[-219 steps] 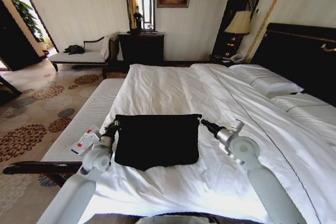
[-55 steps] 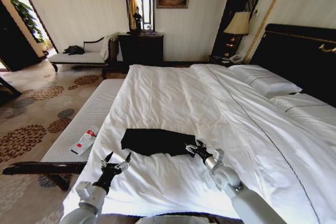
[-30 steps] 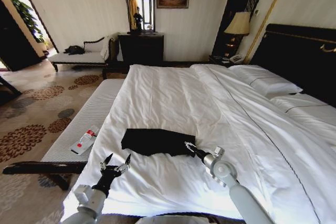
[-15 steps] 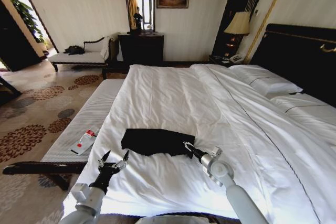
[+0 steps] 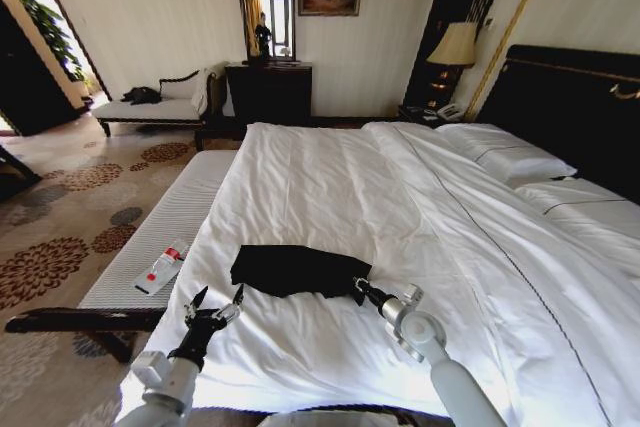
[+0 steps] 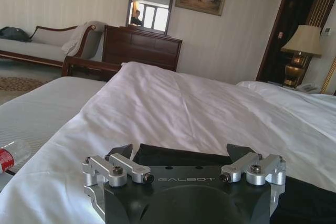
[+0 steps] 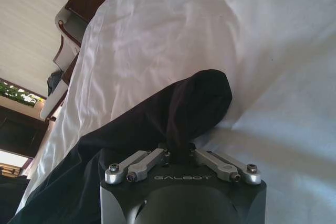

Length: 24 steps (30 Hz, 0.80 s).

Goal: Fold the clothes on the bed.

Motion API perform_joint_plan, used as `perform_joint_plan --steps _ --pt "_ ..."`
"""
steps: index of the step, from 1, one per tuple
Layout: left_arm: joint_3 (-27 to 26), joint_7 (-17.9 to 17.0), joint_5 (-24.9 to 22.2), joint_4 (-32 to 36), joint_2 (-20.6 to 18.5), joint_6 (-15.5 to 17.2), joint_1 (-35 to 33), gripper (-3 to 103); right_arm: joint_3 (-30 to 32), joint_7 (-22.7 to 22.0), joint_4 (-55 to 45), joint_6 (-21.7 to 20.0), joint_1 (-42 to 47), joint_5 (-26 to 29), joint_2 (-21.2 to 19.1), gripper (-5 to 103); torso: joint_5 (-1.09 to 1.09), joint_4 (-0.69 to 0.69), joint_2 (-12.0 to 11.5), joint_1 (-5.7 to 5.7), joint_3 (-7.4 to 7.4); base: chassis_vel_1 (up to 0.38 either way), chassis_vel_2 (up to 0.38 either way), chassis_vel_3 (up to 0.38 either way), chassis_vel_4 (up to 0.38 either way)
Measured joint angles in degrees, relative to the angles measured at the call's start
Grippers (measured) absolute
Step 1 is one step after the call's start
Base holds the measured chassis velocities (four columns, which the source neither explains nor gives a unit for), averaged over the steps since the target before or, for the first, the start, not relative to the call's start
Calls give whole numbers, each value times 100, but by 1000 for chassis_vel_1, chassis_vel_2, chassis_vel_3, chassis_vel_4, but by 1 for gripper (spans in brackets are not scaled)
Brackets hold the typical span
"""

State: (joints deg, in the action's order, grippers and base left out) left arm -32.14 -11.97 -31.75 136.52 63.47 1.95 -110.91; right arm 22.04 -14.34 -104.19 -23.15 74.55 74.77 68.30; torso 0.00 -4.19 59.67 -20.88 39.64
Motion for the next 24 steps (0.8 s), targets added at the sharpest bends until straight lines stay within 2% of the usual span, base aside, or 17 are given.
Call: perform_joint_plan --steps 5,9,12,14,17,20,24 --pt "57 -7 57 45 150 -5 39 100 93 -44 -87 0 69 -54 151 7 -1 0 0 0 0 0 0 0 0" --pt "99 52 128 44 232 -34 -27 100 268 -41 -298 -13 197 -131 -7 7 -2 1 0 0 0 0 0 0 0" --pt "124 76 123 -7 233 -77 -5 100 501 -77 -507 -60 321 -357 -493 7 0 1 0 0 0 0 0 0 0" --pt "132 76 110 -20 227 -82 17 100 543 -85 -531 -60 345 -395 -595 7 1 0 0 0 0 0 0 0 0" --pt "162 65 31 -65 190 -87 138 100 851 -91 -594 -62 476 -442 -1093 7 -2 -1 0 0 0 0 0 0 0" --pt "171 64 -14 -73 181 -87 160 100 1035 -68 -596 -76 520 -405 -1280 7 -2 -1 0 0 0 0 0 0 0" --pt "133 -60 -452 -92 232 2 190 100 1308 -57 -423 -118 492 -582 -1696 7 0 0 0 0 0 0 0 0 0"
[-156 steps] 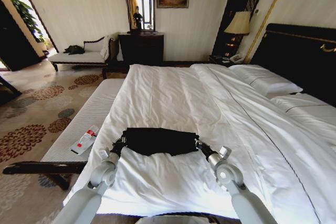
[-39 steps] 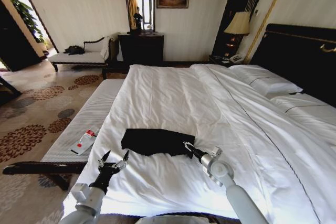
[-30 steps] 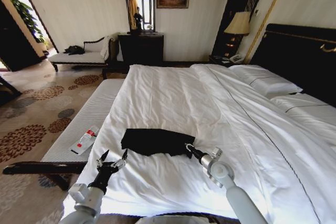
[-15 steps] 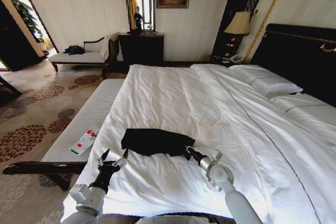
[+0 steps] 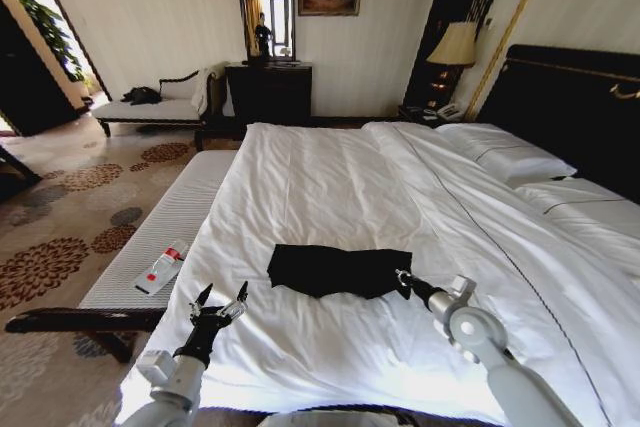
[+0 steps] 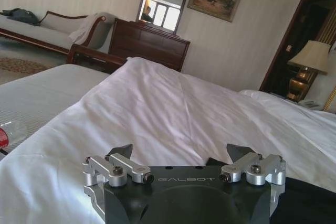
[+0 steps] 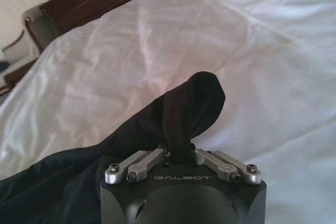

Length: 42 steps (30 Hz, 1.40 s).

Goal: Fold the clothes on the bed.

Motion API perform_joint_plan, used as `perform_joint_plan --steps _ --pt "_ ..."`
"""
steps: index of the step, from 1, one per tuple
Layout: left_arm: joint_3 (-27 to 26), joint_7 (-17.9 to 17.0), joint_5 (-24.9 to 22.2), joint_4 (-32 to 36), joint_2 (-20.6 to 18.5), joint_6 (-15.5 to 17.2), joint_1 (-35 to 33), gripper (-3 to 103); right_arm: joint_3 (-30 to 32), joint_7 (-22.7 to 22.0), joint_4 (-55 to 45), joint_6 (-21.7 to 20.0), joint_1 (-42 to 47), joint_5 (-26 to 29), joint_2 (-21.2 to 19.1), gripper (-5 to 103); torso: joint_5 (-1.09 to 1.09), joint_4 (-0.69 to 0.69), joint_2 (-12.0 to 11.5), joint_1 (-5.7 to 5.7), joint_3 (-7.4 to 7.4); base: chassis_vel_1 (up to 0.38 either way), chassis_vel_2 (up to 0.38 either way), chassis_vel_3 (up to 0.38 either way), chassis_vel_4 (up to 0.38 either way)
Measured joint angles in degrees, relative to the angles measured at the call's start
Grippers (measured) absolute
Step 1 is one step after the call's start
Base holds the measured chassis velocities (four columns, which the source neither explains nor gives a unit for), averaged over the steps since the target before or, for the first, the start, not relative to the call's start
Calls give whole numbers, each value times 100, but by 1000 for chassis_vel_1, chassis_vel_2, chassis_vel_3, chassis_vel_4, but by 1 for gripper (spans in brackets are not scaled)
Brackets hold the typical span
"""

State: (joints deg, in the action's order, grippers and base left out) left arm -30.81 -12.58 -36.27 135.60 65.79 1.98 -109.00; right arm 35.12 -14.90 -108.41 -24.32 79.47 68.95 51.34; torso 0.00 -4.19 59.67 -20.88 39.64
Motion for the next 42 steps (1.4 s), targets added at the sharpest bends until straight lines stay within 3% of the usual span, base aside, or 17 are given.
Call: perform_joint_plan --steps 18,27,33,42 --pt "-26 -41 392 -134 88 -87 55 100 96 308 677 -50 -605 -315 -764 7 -1 0 -1 -1 0 0 0 0 0" --pt "-65 -43 584 -106 217 -151 -64 100 -164 -7 -109 -205 -699 -243 -392 7 1 0 0 -1 0 0 0 0 0" --pt "-105 -55 607 -74 216 -170 -82 100 -690 -527 -681 -449 -1165 144 -155 7 2 1 0 -1 0 0 0 0 0" --pt "-85 -55 630 -51 221 -181 -84 100 -1321 -743 -486 -435 -1667 468 202 7 1 0 -1 -1 0 0 0 0 0"
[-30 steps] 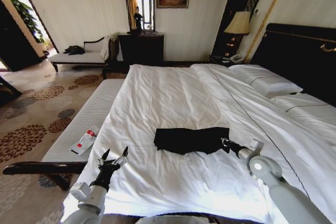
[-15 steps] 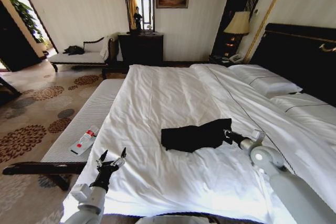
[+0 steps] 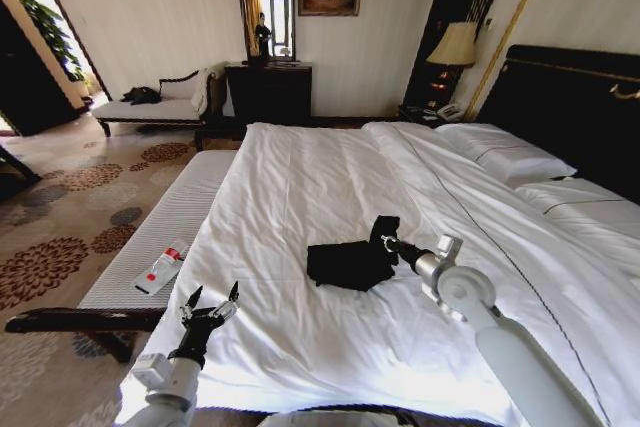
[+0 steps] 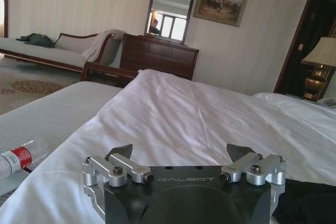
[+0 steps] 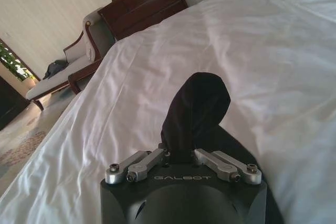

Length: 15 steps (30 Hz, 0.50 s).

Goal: Fold the clothes on the bed.

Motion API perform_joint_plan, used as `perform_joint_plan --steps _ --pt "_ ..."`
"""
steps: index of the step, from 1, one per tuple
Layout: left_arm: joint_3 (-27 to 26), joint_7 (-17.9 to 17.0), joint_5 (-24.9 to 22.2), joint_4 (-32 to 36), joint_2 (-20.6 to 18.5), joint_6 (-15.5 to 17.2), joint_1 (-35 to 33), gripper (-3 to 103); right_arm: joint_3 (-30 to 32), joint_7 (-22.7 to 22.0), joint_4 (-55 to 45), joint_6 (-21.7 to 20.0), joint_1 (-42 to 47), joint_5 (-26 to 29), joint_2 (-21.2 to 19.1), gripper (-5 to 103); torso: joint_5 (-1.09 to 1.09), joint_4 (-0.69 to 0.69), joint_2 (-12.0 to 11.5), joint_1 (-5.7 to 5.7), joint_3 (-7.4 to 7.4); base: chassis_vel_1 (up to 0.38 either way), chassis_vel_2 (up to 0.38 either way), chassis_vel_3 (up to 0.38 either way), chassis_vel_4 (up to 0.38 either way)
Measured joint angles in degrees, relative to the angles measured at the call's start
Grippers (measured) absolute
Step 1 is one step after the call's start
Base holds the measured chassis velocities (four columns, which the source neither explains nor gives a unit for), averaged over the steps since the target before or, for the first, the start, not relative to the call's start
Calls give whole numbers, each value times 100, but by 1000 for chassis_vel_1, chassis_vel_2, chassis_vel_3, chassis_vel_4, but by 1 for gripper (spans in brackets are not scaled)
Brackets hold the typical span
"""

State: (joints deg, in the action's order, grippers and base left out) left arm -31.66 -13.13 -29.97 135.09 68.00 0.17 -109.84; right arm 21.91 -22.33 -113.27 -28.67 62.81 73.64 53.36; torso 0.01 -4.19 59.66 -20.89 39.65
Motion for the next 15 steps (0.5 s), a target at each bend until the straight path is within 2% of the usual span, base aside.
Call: perform_joint_plan --steps 8,15 --pt "-24 -8 24 85 -19 5 -75 100 -562 22 245 40 -345 -7 210 7 0 0 0 0 0 0 0 0 0" --pt "-73 -25 34 154 -41 38 -140 100 -1081 73 562 58 -574 -358 420 7 0 0 0 0 0 0 0 0 0"
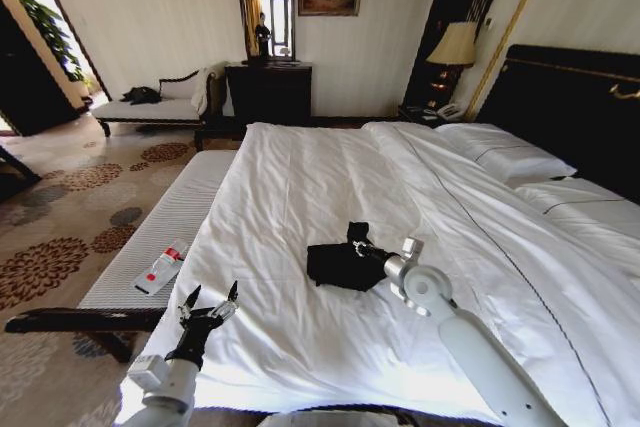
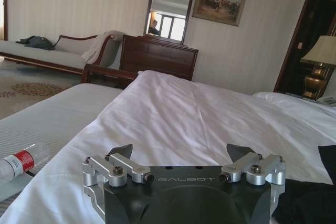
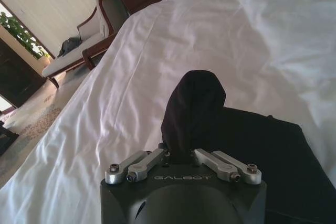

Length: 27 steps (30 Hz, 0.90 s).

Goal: Fold the clothes on the bed.

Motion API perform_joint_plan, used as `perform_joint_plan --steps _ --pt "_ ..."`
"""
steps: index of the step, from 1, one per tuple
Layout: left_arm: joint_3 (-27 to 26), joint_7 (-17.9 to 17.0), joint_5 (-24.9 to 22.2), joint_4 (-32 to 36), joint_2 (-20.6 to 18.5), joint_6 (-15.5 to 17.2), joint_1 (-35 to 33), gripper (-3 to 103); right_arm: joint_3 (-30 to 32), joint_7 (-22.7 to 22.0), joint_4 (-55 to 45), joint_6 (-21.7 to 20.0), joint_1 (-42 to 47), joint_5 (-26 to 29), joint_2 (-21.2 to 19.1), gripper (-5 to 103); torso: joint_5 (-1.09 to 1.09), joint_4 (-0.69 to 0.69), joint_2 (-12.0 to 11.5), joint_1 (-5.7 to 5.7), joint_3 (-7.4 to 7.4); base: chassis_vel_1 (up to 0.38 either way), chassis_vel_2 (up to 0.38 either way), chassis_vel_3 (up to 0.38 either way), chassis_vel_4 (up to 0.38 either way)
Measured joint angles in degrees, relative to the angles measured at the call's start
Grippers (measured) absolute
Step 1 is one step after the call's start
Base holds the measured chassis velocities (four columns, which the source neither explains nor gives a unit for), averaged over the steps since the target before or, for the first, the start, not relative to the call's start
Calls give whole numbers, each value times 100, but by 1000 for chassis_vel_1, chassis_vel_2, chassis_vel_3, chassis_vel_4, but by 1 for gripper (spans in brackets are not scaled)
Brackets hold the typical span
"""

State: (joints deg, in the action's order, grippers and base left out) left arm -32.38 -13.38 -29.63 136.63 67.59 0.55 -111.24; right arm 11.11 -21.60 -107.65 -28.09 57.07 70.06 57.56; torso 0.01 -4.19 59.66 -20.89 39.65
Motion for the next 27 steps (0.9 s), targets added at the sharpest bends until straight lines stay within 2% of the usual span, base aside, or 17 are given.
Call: perform_joint_plan --steps 12,19,22,23,25,26,27 --pt "-8 13 -32 -22 -39 2 -52 100 -576 104 366 100 -218 -618 312 7 -1 0 0 0 0 0 0 0 0" --pt "-22 42 -57 -30 -79 -11 -83 100 -753 115 461 119 -349 -657 377 3 0 0 0 0 0 0 0 0 0" --pt "-13 93 -36 -12 -68 -46 -191 100 -786 245 438 178 -326 -768 393 16 -1 0 0 1 0 0 0 0 0" --pt "-13 93 -36 -12 -68 -46 -191 100 -786 245 438 178 -326 -768 393 16 -1 0 0 1 0 0 0 0 0" --pt "-17 100 9 -10 -57 -85 -229 100 -797 308 423 193 -300 -873 410 28 -1 0 0 1 0 0 0 0 0" --pt "-26 102 18 2 -53 -90 -239 100 -798 332 403 198 -288 -910 413 28 0 0 0 1 0 0 0 0 0" --pt "-34 105 19 18 -53 -92 -244 100 -807 368 386 233 -273 -989 409 33 0 0 0 1 0 0 0 0 0"
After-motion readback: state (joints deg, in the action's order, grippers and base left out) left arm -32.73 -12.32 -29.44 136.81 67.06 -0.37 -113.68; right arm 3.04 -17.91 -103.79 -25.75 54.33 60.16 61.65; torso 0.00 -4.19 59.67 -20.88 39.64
